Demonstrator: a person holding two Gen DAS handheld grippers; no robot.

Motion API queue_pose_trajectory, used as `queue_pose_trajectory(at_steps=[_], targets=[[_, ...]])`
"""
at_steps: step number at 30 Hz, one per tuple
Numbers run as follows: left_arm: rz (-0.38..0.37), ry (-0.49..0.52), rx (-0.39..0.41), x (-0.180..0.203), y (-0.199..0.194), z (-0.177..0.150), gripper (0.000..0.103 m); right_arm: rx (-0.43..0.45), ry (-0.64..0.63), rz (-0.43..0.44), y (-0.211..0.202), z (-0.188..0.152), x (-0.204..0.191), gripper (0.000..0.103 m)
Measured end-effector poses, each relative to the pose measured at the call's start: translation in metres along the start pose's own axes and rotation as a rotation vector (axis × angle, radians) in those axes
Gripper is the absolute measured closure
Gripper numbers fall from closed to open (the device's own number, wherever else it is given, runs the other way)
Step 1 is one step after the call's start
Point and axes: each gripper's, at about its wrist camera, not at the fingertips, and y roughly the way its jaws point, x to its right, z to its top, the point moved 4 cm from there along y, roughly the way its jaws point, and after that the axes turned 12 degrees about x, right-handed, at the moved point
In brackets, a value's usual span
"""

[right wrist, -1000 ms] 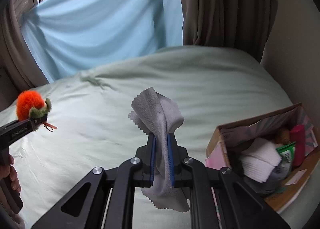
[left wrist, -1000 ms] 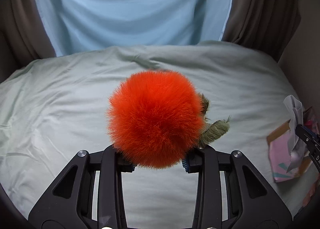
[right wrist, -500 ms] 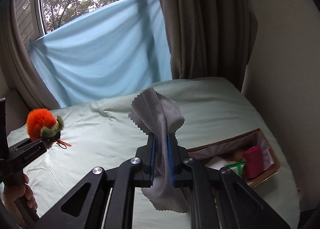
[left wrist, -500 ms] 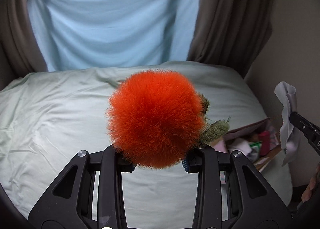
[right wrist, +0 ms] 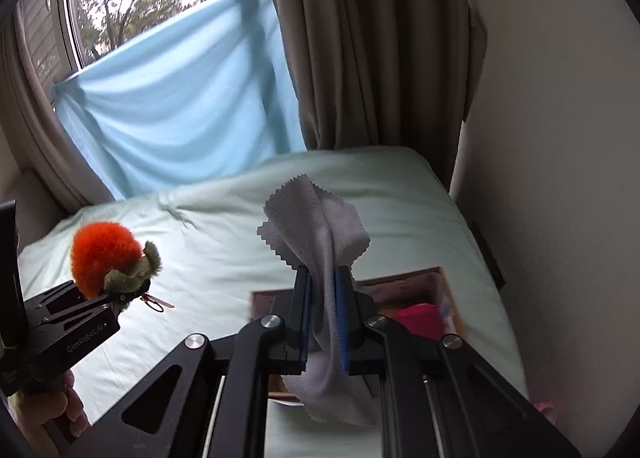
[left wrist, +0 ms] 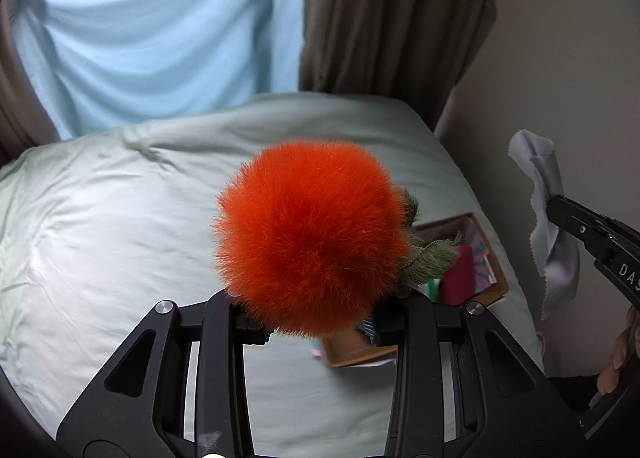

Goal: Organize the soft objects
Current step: 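Carry the pompom and grey cloth into the box and release both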

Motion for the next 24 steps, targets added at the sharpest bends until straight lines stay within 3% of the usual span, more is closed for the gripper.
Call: queue_pose_trajectory(at_steps=[6,13,24], targets=[[0.01,0.004,-0.078,0.047,0.048,-0.021,0.073,-0.078,0.018,0.026,0.036,-0.019,0.045,0.092],[0.028,0.008,-0.231,0.061,0.12,-0.055,0.073,-0.173,0.035,0.066,0.092,-0.047,0.073,0.092],[0.032,0.101,-0.382,0.078,0.175,-0.107,0.074,-0.34,0.051,0.124,0.155,-0.1,0.08,0.092]])
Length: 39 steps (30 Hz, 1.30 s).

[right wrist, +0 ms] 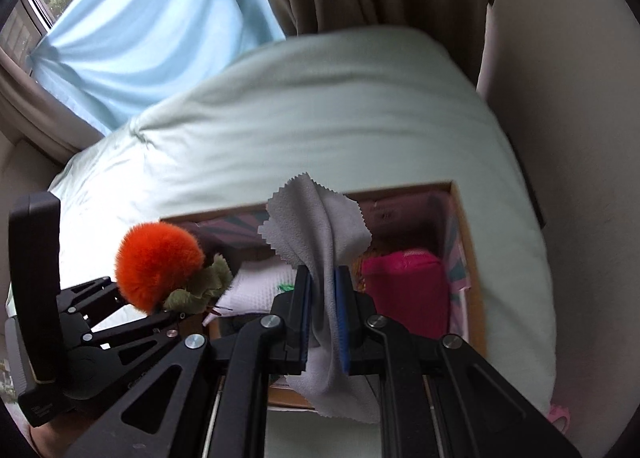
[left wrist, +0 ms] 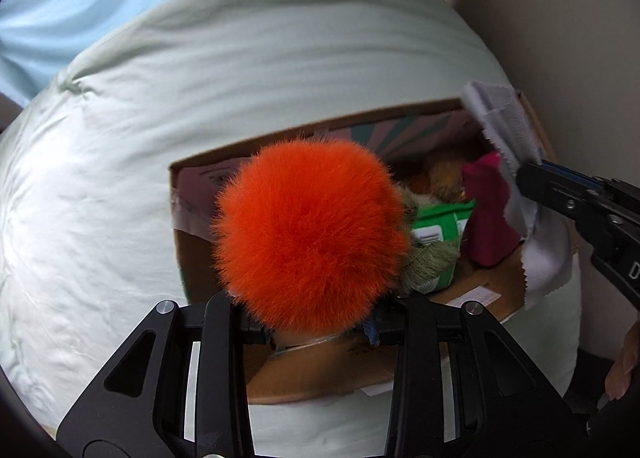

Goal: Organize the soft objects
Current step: 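Carry the pompom and grey cloth into the box and release both, then withdraw both tools up and away from the box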

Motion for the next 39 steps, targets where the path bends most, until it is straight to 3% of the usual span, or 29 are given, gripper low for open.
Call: queue_pose_trajectory(at_steps=[2,4,5,6,8,16,24,31,39], targets=[[-0.011,0.031,-0.004,0.008,0.005,-0.003,0.07,-0.029,0.008,0.0,0.011,-0.003,0.002,0.092],[0.007,0.074,-0.004,0.013,0.004,-0.004,0.037,-0.052,0.017,0.006,0.018,-0.004,0.003,0.092],[0.034,0.094,-0.001,0.015,0.003,-0.005,0.002,-0.059,0.015,0.009,0.022,-0.005,0.004,0.085],[0.042,0.106,0.016,0.016,0.0,-0.007,0.0,-0.065,0.013,0.008,0.023,-0.005,0.005,0.076],[0.018,0.119,0.011,0.016,-0.003,-0.014,0.0,-0.072,0.014,0.007,0.024,-0.005,0.007,0.0],[0.015,0.106,-0.008,0.01,-0.007,-0.021,0.0,-0.068,0.034,0.0,0.016,-0.007,0.012,0.0],[-0.006,0.067,0.043,0.0,-0.052,-0.019,0.0,-0.039,0.026,-0.002,-0.011,-0.005,0.0,0.0],[-0.002,-0.025,0.147,-0.033,-0.137,-0.013,0.0,0.025,-0.023,0.016,-0.08,0.01,-0.042,0.0],[0.056,-0.091,0.366,-0.089,-0.278,-0.013,0.0,0.178,-0.068,0.031,-0.185,0.028,-0.118,0.0]])
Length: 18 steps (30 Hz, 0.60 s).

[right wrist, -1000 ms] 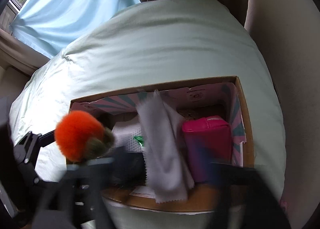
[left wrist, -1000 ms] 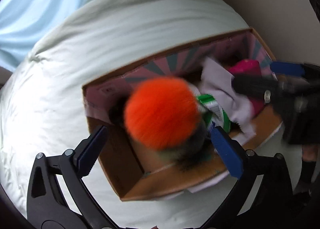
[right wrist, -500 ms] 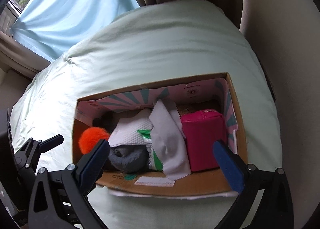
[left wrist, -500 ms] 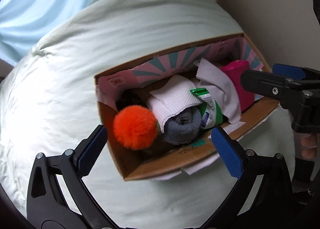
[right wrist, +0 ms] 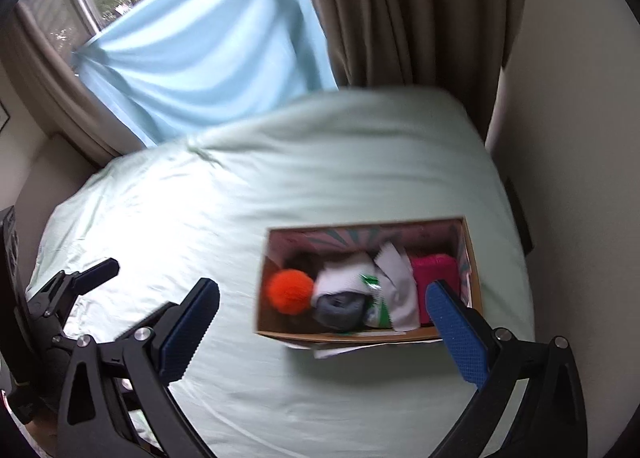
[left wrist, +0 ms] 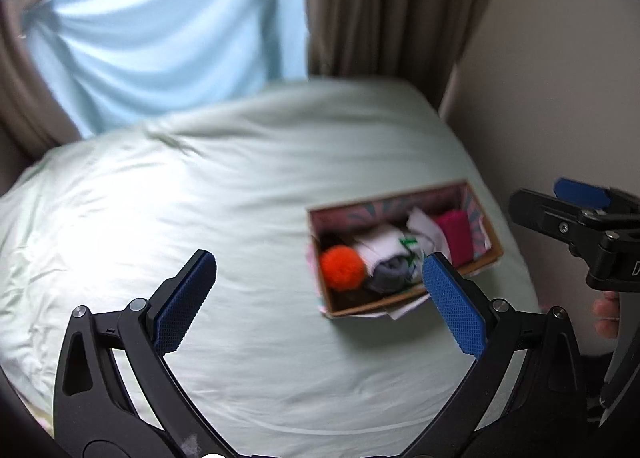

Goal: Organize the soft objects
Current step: 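Withdraw both tools up and away from the box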

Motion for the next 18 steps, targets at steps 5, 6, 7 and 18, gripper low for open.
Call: queue_pose_trajectory(at_steps=[5,6,7,18], targets=[[0.051,-0.061,0.132,-0.045,-0.077,0.022,0.0,0.122,-0.041,0.002,-0.065,0.018,-0.05,0.0],[0.064,-0.07,0.158,-0.054,-0.093,0.025,0.0,0.142,-0.056,0.003,-0.075,0.019,-0.059,0.0],[0.072,-0.076,0.178,-0.061,-0.106,0.028,0.0,0.163,-0.074,0.005,-0.086,0.021,-0.069,0.0],[0.127,-0.114,0.344,-0.1,-0.202,0.031,0.0,0.342,-0.155,-0.046,-0.154,0.017,-0.129,0.0]])
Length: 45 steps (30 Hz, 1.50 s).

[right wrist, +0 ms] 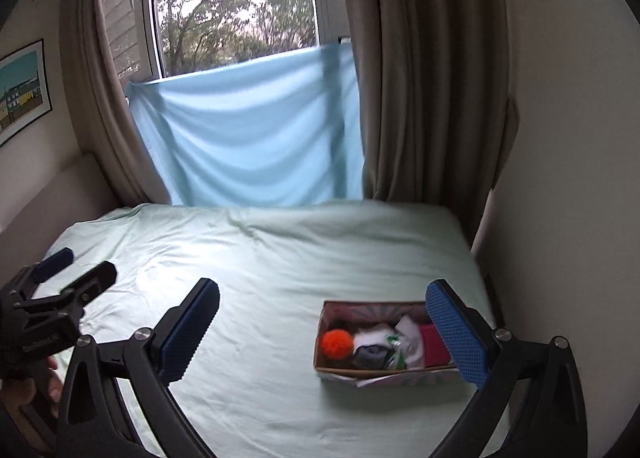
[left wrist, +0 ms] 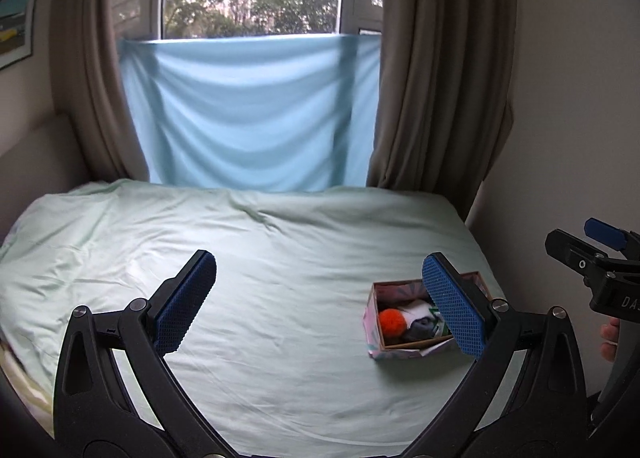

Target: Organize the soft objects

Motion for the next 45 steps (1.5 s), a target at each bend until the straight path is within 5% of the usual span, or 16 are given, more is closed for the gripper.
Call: queue_pose_trajectory(at_steps=[45], targets=[[-0.006,0.024,0.053,0.0,-0.025,-0.006,0.0,0.062,-0.009,-0.073,-0.028,0.001,-0.009,0.0]])
